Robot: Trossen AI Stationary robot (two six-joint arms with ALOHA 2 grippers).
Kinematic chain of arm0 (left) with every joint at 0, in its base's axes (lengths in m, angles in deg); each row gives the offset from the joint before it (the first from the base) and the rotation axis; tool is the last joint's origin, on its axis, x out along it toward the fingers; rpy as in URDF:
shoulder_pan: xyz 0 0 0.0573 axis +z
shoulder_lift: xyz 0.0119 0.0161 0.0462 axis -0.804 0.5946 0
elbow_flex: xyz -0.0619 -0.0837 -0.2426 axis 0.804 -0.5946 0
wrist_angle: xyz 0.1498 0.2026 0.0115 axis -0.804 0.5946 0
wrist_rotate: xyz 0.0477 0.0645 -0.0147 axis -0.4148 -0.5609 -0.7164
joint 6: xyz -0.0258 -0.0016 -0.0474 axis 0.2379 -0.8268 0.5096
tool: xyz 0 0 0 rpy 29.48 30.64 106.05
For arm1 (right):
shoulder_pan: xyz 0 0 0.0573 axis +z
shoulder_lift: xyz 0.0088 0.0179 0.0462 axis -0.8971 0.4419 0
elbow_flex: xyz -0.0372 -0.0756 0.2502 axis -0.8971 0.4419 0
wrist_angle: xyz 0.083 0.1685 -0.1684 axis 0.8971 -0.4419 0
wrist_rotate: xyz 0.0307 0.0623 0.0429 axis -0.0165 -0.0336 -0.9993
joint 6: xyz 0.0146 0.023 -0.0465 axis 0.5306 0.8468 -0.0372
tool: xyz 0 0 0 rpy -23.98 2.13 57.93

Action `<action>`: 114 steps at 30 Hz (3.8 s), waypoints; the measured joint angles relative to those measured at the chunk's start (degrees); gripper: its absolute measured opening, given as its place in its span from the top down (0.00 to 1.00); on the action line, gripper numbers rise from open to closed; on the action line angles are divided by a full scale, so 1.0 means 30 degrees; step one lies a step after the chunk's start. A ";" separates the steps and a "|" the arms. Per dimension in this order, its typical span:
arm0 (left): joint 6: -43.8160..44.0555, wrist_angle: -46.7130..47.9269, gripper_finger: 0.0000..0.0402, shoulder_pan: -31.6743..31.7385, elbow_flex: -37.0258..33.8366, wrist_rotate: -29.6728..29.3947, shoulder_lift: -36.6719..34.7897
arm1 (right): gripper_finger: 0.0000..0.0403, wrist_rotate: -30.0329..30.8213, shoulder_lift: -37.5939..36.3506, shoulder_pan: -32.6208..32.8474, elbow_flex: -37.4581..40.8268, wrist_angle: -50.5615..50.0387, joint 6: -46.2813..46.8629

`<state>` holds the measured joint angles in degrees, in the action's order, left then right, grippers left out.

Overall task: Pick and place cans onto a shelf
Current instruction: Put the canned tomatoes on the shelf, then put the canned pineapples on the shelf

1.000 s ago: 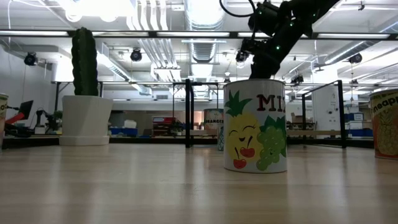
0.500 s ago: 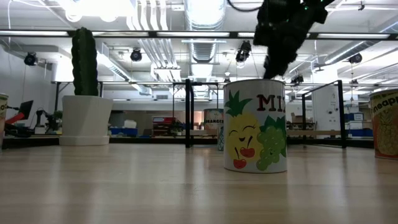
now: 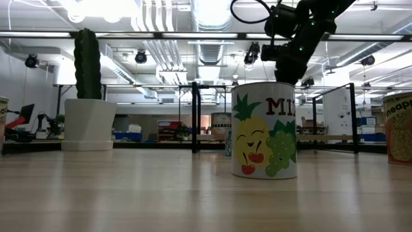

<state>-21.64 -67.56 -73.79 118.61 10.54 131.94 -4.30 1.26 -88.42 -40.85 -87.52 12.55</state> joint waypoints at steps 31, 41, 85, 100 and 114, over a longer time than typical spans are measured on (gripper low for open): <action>0.0007 -0.0004 0.04 0.0002 0.0000 0.0000 0.0000 | 0.98 0.0855 -0.3203 0.4349 0.0686 0.0430 0.4225; 0.0590 0.0000 0.04 0.0004 0.0000 0.0014 0.0000 | 0.98 0.1444 -0.2807 0.8654 0.2137 0.1743 0.7248; 0.0652 -0.0073 0.04 0.0007 0.0000 0.0084 0.0000 | 0.08 -0.2660 -0.2302 1.3020 0.0002 -1.4342 2.8067; 0.0648 -0.0073 0.04 0.0005 0.0006 0.0061 0.0000 | 0.09 -0.2641 -0.2310 1.3020 0.1173 -1.2316 2.7915; 0.0641 -0.0073 0.04 0.0007 0.0002 0.0000 0.0000 | 0.09 -0.2503 -0.2310 1.3020 0.2293 -1.1066 2.8049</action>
<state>-19.72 -67.78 -73.77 118.62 10.54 131.94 -11.81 -5.67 -49.36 -33.97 -120.72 96.70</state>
